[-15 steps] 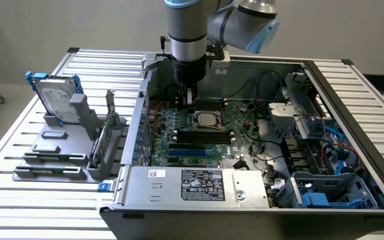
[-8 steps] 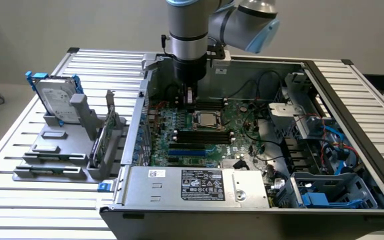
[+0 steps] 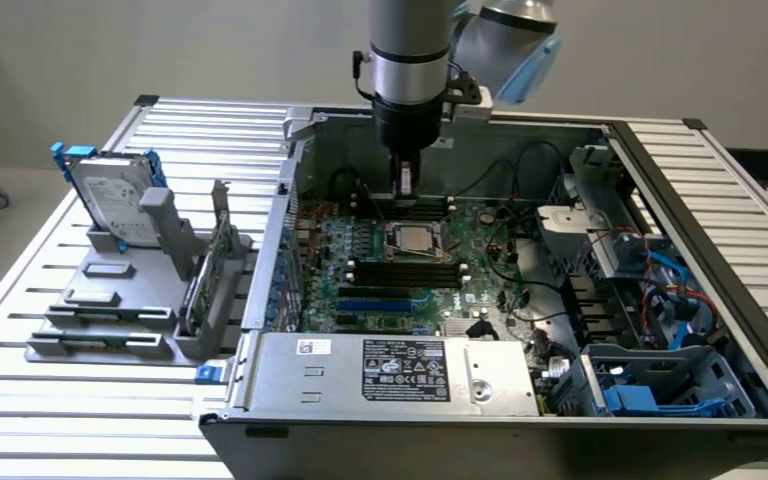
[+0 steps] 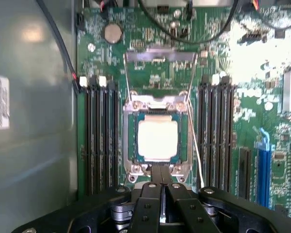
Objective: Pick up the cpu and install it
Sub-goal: 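Close the cpu cover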
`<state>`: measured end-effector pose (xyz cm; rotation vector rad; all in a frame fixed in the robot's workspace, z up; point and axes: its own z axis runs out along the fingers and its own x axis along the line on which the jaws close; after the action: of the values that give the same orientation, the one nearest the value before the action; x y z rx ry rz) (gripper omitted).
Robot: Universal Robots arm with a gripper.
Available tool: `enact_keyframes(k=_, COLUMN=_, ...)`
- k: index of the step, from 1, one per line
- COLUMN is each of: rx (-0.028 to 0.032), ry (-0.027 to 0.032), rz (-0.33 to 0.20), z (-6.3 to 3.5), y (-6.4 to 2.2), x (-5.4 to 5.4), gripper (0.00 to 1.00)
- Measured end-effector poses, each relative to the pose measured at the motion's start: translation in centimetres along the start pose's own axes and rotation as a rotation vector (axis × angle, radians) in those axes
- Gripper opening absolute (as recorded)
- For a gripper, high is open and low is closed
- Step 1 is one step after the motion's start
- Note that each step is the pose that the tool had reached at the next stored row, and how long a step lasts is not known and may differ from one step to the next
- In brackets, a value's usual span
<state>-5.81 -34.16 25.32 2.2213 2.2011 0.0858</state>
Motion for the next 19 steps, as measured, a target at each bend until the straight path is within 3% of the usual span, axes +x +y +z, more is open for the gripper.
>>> enact_keyframes(k=8, rx=0.0132, ry=-0.0002, rz=0.0, z=-2.59, y=3.75, x=0.1, gripper=0.11)
enact_keyframes(k=14, rx=0.019, ry=-0.0003, rz=0.001, z=-2.57, y=6.51, x=0.0, gripper=0.11)
enact_keyframes(k=19, rx=0.0205, ry=-0.0002, rz=0.001, z=-2.47, y=8.74, x=-0.1, gripper=0.11)
